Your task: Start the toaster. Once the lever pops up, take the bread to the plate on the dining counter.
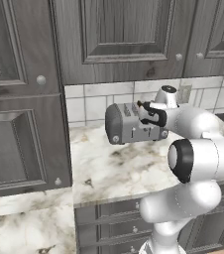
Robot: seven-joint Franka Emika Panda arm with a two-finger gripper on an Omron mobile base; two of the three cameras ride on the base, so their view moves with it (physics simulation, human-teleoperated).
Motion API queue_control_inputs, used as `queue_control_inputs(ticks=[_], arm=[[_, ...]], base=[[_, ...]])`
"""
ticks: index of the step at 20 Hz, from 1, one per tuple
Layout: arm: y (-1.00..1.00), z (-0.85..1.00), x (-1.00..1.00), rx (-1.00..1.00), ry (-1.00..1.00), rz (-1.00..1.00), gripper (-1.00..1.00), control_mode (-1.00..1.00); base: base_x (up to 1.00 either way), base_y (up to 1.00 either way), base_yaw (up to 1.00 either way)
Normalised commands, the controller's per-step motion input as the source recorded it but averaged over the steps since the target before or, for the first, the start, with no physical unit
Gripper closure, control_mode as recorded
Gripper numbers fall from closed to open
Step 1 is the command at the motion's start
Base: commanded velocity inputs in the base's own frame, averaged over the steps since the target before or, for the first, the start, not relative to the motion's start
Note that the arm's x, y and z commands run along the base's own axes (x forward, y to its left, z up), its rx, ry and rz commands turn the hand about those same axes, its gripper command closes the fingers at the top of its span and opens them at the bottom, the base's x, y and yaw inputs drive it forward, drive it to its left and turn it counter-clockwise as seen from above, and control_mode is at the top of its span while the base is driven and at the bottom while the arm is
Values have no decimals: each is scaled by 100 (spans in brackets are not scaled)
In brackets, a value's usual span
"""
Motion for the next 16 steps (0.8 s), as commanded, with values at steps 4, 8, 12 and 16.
queue_control_inputs(ticks=[4, 8, 12, 16], arm=[[0, 0, 23, 0, 0, 0, -100, -100], [0, -6, 10, 0, 0, 0, -100, -100], [0, -8, 1, 0, 0, 0, -100, -100], [0, -4, 15, 0, 0, 0, -100, -100]], base=[[0, 0, 0], [0, 0, 0], [0, 0, 0], [0, 0, 0]])
